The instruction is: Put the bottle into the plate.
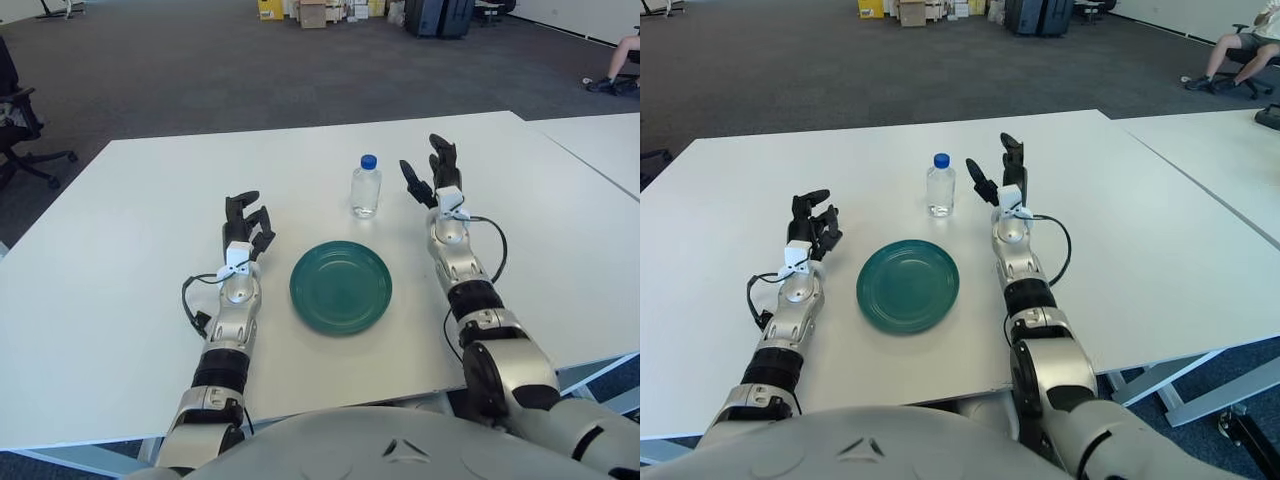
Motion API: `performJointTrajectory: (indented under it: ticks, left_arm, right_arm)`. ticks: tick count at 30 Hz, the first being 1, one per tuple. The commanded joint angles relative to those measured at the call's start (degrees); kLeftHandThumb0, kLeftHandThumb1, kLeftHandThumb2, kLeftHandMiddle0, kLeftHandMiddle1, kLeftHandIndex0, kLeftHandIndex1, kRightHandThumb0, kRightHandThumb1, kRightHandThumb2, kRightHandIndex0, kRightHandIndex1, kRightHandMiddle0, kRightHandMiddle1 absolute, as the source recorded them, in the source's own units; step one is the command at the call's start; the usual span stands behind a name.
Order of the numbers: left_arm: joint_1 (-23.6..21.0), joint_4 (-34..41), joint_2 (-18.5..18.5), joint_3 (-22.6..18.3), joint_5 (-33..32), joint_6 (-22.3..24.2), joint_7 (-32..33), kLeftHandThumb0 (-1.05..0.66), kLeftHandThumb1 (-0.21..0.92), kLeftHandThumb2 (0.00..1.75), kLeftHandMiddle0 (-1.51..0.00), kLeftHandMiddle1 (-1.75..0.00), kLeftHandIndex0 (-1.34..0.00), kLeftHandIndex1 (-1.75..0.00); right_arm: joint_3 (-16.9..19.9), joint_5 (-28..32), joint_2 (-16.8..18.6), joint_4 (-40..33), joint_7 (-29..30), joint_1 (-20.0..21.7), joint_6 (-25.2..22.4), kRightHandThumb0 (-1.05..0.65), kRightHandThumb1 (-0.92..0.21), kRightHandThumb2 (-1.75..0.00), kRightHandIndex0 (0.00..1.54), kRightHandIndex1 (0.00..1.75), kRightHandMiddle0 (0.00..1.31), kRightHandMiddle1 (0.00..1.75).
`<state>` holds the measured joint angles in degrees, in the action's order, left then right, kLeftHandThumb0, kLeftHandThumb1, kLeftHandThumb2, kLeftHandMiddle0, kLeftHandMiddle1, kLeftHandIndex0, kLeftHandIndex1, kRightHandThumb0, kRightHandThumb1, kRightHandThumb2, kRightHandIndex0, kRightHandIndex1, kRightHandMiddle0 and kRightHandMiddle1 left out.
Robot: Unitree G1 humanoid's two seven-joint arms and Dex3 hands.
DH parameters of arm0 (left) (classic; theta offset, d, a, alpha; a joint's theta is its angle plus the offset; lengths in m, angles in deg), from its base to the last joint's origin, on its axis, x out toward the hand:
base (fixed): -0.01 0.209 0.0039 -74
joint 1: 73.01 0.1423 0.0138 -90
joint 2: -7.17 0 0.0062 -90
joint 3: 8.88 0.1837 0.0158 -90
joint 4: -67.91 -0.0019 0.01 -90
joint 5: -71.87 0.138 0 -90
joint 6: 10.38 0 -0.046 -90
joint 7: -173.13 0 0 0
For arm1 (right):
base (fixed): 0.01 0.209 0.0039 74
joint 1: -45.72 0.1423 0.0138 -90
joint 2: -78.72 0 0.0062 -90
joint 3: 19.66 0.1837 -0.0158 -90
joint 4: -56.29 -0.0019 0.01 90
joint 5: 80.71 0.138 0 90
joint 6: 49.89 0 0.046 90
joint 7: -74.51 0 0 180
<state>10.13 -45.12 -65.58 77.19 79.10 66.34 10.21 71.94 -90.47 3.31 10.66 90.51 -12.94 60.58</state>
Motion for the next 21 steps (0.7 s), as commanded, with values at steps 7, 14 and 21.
performJointTrajectory:
  ticks: [7, 14, 21]
  left_arm:
    - [-1.87, -0.66, -0.57, -0.06, 0.31, -0.07, 0.13, -0.58, 0.92, 0.77, -0.47, -0.59, -0.16, -1.11]
    - [-1.82, -0.58, -0.46, 0.18, 0.41, -0.28, 0.15, -0.58, 0.92, 0.77, -0.47, -0.59, -0.18, -1.12]
    - [-1.64, -0.33, -0.21, 0.31, 0.25, -0.07, 0.13, -0.57, 0.92, 0.76, -0.47, -0.59, -0.18, -1.12]
  right_arm:
    - [-5.00, -4.59, -0.28, 9.40, -0.04, 8.66, 1.76, -1.04, -0.92, -0.20, 0.00, 0.00, 0.00, 0.00]
    - [-6.99, -5.69, 1.53, 15.03, 0.63, 12.87, 3.37, -1.05, -0.92, -0.18, 0.00, 0.00, 0.00, 0.00]
    - [-7.98, -6.05, 2.27, 21.11, 0.05, 17.82, 1.62, -1.05, -0.92, -0.15, 0.00, 0.00, 0.00, 0.00]
